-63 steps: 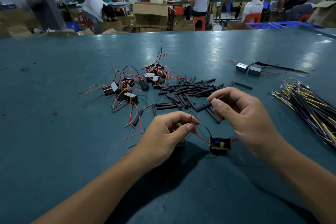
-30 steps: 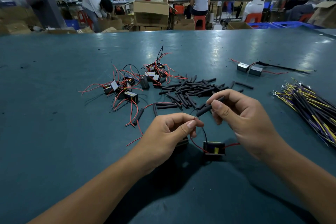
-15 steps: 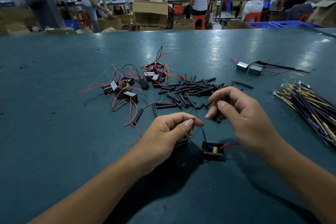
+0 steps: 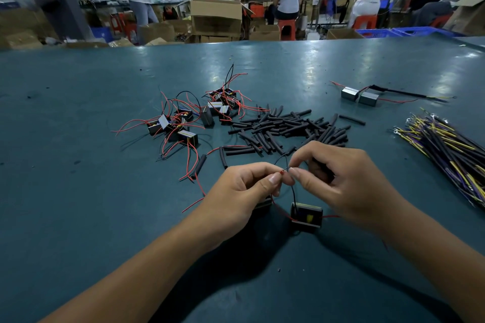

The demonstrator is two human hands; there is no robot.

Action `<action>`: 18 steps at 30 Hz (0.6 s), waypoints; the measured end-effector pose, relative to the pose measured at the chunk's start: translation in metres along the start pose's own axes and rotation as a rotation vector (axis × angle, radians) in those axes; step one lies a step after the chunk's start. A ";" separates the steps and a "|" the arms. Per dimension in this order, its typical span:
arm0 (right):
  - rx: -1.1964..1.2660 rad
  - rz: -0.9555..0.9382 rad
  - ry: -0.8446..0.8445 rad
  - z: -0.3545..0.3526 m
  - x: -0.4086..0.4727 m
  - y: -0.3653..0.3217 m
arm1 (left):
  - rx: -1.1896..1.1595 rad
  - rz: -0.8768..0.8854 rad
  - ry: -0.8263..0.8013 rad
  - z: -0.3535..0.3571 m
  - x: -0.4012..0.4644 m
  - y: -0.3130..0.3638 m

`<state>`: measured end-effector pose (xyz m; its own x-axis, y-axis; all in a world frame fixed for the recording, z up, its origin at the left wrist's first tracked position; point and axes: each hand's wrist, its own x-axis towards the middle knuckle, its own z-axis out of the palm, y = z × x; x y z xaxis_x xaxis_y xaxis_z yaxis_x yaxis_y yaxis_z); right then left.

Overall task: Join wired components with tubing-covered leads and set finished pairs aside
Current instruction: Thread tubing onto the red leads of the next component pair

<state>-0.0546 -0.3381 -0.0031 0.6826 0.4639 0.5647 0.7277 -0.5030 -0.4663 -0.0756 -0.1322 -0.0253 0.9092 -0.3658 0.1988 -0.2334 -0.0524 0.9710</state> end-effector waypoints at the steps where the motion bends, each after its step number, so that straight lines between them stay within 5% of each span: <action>1: -0.054 -0.035 0.002 0.000 0.001 0.000 | -0.003 -0.003 -0.002 0.000 0.000 0.000; 10: -0.327 -0.260 0.012 0.000 0.004 0.000 | -0.005 -0.009 -0.034 0.001 -0.001 0.003; 18: 0.363 0.316 -0.117 -0.001 0.005 0.001 | 0.015 0.000 -0.037 0.000 -0.003 0.005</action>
<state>-0.0503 -0.3369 -0.0004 0.8617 0.4185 0.2871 0.4463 -0.3556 -0.8212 -0.0794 -0.1316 -0.0207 0.8959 -0.4002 0.1930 -0.2384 -0.0663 0.9689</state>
